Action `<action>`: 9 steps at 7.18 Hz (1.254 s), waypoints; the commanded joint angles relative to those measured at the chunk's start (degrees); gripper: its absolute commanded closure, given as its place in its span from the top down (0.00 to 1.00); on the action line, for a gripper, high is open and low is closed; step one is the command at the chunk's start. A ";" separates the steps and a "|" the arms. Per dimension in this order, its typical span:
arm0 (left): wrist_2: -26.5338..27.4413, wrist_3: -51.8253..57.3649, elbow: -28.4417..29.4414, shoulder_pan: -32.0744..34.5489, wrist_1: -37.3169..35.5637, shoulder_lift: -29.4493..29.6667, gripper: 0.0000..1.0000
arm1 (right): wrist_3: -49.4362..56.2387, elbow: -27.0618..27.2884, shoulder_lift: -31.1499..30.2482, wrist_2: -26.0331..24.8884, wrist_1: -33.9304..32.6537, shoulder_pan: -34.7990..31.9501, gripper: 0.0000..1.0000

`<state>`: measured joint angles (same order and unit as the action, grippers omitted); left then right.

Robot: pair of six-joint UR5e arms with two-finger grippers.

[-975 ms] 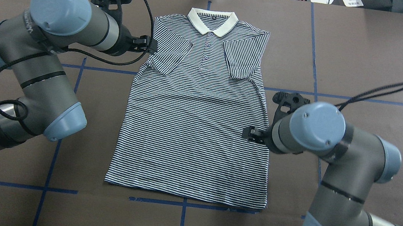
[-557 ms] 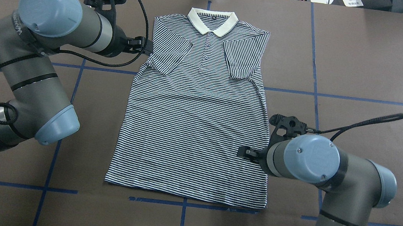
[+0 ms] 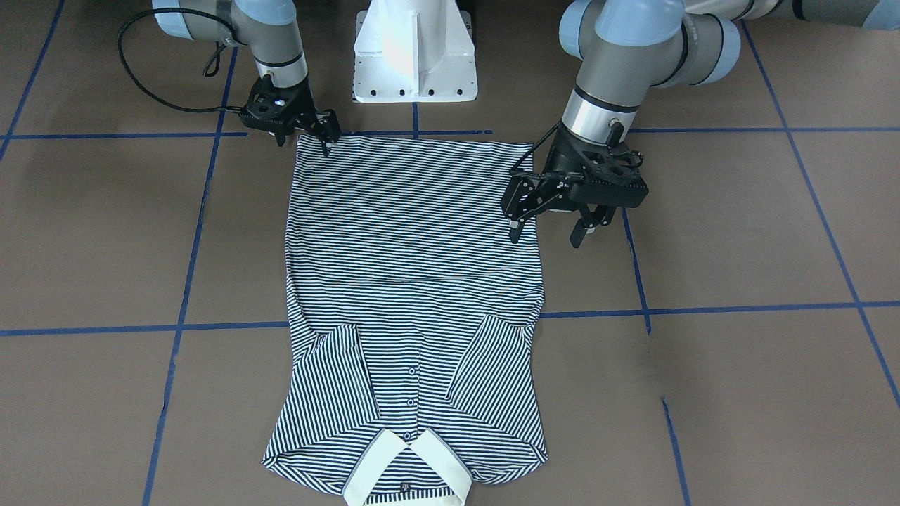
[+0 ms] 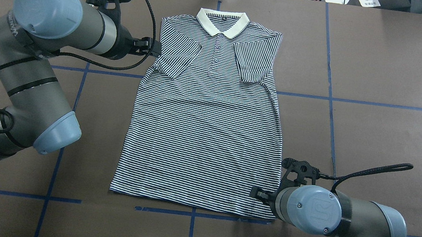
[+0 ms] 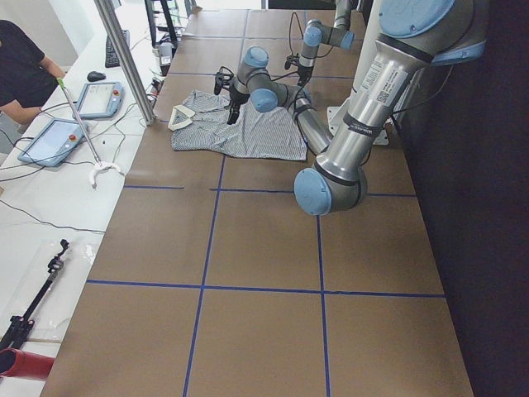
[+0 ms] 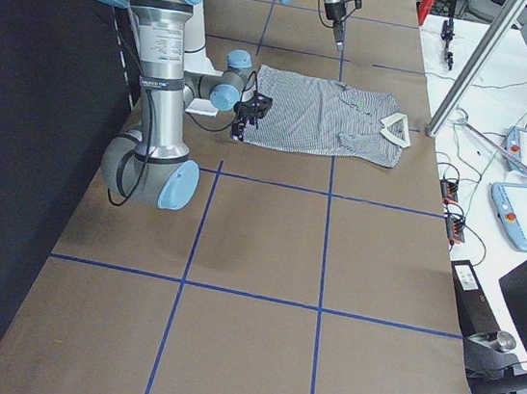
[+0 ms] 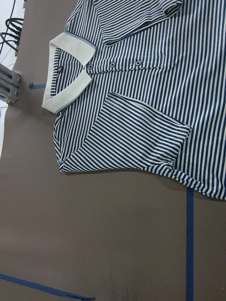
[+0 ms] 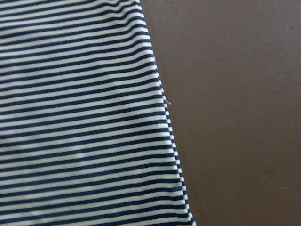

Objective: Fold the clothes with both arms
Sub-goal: 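Move both grippers down to the shirt hem nearest the robot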

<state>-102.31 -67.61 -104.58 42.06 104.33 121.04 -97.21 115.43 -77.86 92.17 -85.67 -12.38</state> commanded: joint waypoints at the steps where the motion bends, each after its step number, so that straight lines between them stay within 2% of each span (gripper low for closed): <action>1: 0.00 -0.07 -0.28 0.04 0.00 -0.01 1.00 | 0.01 0.06 -0.01 0.29 -1.43 0.69 1.00; 2: 0.00 -0.15 -0.28 0.04 0.00 -0.01 1.00 | 0.01 -0.03 -0.01 0.38 -1.43 0.87 0.99; 3: 0.00 -0.15 -0.28 0.04 0.00 -0.01 1.00 | 0.01 -0.11 0.07 0.47 -1.43 1.13 0.88; 4: 0.00 -0.15 -0.37 0.04 0.00 -0.01 1.00 | 0.01 -0.20 0.16 0.99 -1.43 1.22 0.82; 5: 0.00 -0.15 -0.37 0.04 0.00 -0.01 1.00 | 0.01 -0.29 -0.01 0.99 -1.43 1.40 0.70; 6: 0.00 -0.15 -0.45 0.04 0.00 -0.01 1.00 | 0.01 -0.46 0.07 0.99 -1.43 1.75 0.49; 7: 0.00 -0.15 -0.37 0.04 0.00 -0.01 1.00 | 0.18 -0.29 0.07 1.52 -1.52 1.66 0.16; 8: 0.09 -0.15 -0.45 0.04 0.00 -0.01 1.00 | 0.18 -0.20 0.07 2.13 -1.52 1.58 0.00; 9: 0.09 -0.15 -0.45 0.04 0.00 -0.01 1.00 | 0.53 0.15 0.07 2.40 -1.34 1.49 0.00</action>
<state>-102.25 -67.76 -105.00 42.10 104.33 121.03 -96.97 115.26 -77.78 94.11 -87.16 -10.81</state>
